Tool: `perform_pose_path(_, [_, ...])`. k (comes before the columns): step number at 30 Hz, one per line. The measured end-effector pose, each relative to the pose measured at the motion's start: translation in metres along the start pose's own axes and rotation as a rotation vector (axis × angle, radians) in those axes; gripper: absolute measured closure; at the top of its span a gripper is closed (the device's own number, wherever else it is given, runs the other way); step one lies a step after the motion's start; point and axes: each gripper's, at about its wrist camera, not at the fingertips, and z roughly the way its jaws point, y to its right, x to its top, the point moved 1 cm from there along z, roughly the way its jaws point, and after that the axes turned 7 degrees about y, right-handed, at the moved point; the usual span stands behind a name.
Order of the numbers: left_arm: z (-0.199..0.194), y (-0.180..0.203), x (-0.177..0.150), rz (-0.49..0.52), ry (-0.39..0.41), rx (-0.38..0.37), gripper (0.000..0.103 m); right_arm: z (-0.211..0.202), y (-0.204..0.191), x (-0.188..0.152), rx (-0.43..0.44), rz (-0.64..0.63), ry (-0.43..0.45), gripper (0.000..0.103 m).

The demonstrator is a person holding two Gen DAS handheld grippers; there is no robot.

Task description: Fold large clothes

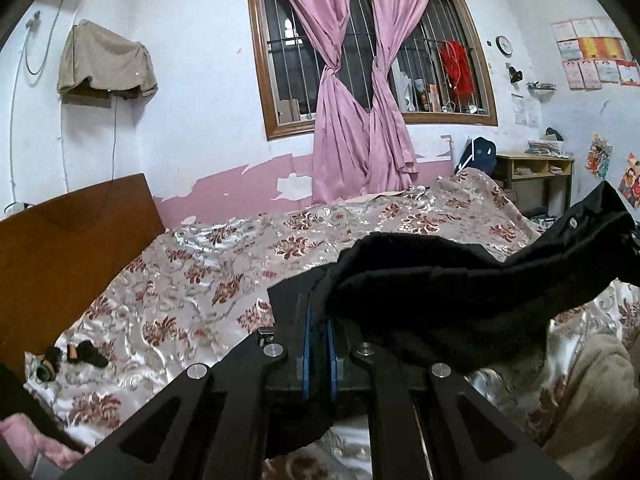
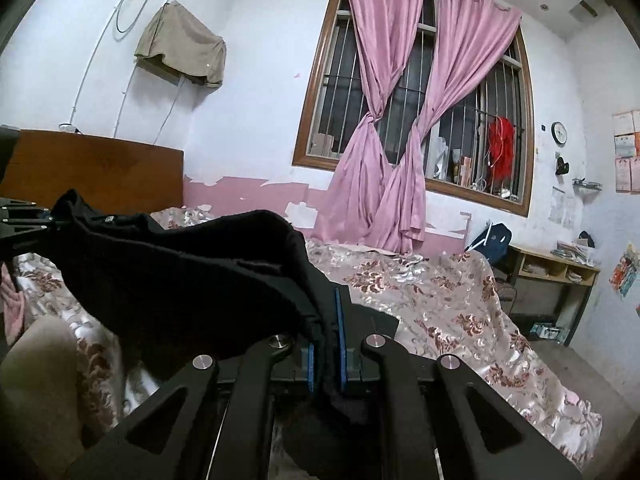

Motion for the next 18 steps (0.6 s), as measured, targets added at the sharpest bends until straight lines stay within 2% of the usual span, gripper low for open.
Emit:
perform_pose_path(6, [0.059,0.003,0.020,0.049,-0.006,0.057,0.096,0.056,0.002,0.013,0.000,-0.022,0.003,0.095])
perform_pose_path(10, [0.103,0.005,0.030,0.088,-0.013,0.060,0.096,0.106,0.008,0.020,0.014,-0.024,-0.023,0.095])
perform_pose_path(18, [0.185,0.013,0.026,0.138,-0.029,0.088,0.096,0.210,0.016,0.009,0.039,-0.047,-0.080,0.095])
